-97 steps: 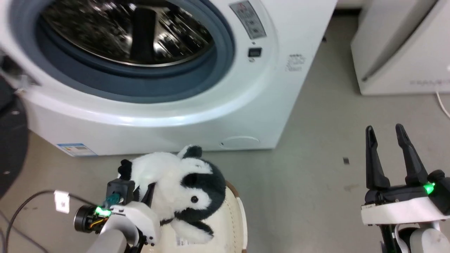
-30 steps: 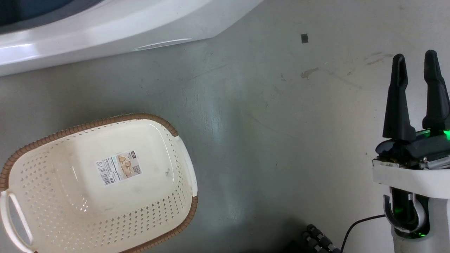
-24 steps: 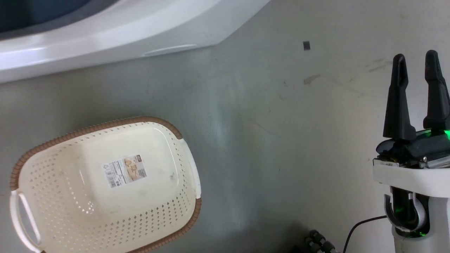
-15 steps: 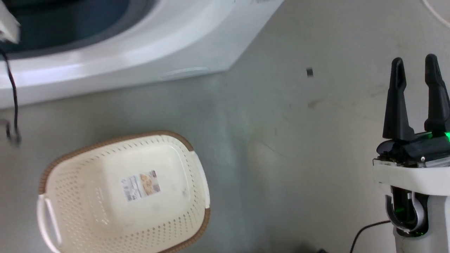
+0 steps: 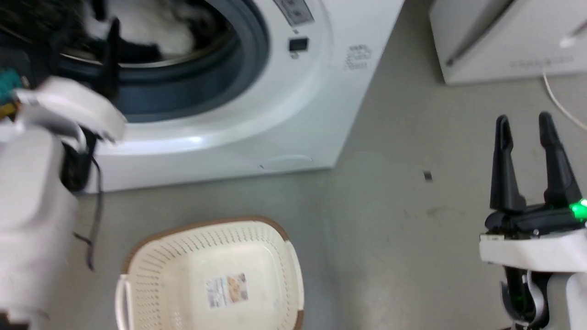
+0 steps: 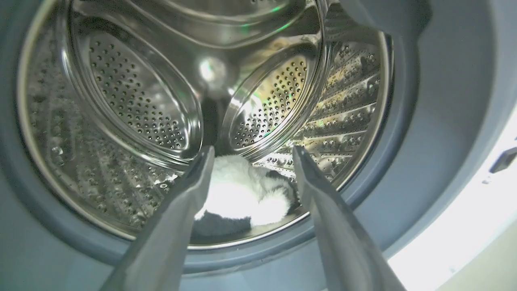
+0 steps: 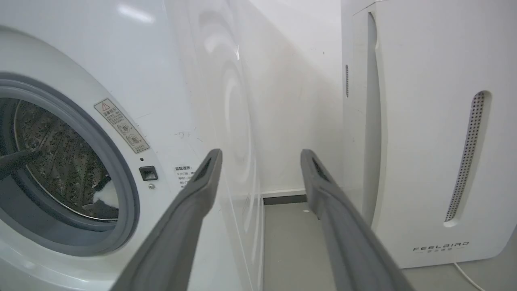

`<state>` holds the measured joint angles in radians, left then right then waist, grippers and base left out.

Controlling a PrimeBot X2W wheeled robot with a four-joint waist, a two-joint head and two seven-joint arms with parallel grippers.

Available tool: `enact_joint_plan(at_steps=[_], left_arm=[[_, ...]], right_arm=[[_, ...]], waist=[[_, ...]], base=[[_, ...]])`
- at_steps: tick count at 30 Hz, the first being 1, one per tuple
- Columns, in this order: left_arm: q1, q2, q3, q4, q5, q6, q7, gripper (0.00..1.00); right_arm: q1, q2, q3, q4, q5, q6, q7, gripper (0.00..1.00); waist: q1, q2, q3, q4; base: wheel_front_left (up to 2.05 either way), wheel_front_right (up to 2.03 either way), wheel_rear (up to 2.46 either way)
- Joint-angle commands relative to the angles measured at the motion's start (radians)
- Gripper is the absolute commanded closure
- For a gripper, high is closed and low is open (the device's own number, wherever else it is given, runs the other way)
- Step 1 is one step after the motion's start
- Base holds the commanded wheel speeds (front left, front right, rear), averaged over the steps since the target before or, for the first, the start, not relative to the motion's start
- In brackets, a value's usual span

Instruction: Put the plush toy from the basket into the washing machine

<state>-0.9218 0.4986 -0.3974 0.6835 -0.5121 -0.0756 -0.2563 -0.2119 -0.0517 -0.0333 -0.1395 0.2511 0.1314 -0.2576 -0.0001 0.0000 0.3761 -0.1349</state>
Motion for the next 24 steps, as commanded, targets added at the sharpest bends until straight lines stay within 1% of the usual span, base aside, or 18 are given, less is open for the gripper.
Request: enact_joint_plan(at_steps=[1,3,7,10,13,15,18,19,24], left_arm=[[0.084,-0.016,0.028,-0.062,0.001,0.017,-0.005,0.00],[0.164,-0.036,0.064,-0.135,-0.002,0.038,-0.005,0.00],[0.327,-0.082,0.146,-0.298,0.018,0.108,-0.005,0.00],[0.450,-0.095,0.178,-0.417,0.094,0.168,-0.005,0.00],[0.561,-0.121,0.199,-0.507,0.134,0.201,-0.005,0.00],[0.629,-0.139,0.214,-0.554,0.147,0.215,-0.005,0.00],[0.720,-0.164,0.229,-0.600,0.153,0.224,-0.005,0.00],[0.720,-0.164,0.229,-0.600,0.153,0.224,-0.005,0.00],[0.833,-0.193,0.221,-0.618,0.168,0.215,-0.005,0.00]], right_arm=[[0.025,0.001,-0.003,0.008,-0.013,-0.001,-0.004,0.00],[0.044,0.001,-0.005,0.017,-0.018,-0.001,-0.004,0.00],[0.081,0.001,-0.011,0.031,-0.027,-0.001,-0.004,0.00],[0.107,0.001,-0.008,0.039,-0.032,-0.001,-0.004,0.00],[0.131,0.001,-0.007,0.045,-0.040,-0.001,-0.004,0.00],[0.147,0.001,-0.007,0.056,-0.047,-0.001,-0.004,0.00],[0.164,0.001,-0.005,0.067,-0.052,-0.001,-0.004,0.00],[0.164,0.001,-0.005,0.067,-0.052,-0.001,-0.004,0.00],[0.197,0.001,0.000,0.082,-0.055,-0.001,-0.004,0.00]], waist=[[0.0001,0.0000,-0.096,0.062],[0.0001,0.0000,-0.128,0.075],[0.0001,0.0000,-0.182,0.098],[0.0001,0.0000,-0.213,0.108],[0.0001,0.0000,-0.240,0.116],[0.0001,0.0000,-0.255,0.121],[0.0001,0.0000,-0.274,0.124],[0.0001,0.0000,-0.274,0.124],[0.0001,0.0000,-0.302,0.135]], base=[[0.00,0.00,0.00],[0.00,0.00,0.00],[0.00,0.00,0.00],[0.00,0.00,0.00],[0.00,0.00,0.00],[0.00,0.00,0.00],[0.00,0.00,0.00],[0.00,0.00,0.00],[0.00,0.00,0.00]])
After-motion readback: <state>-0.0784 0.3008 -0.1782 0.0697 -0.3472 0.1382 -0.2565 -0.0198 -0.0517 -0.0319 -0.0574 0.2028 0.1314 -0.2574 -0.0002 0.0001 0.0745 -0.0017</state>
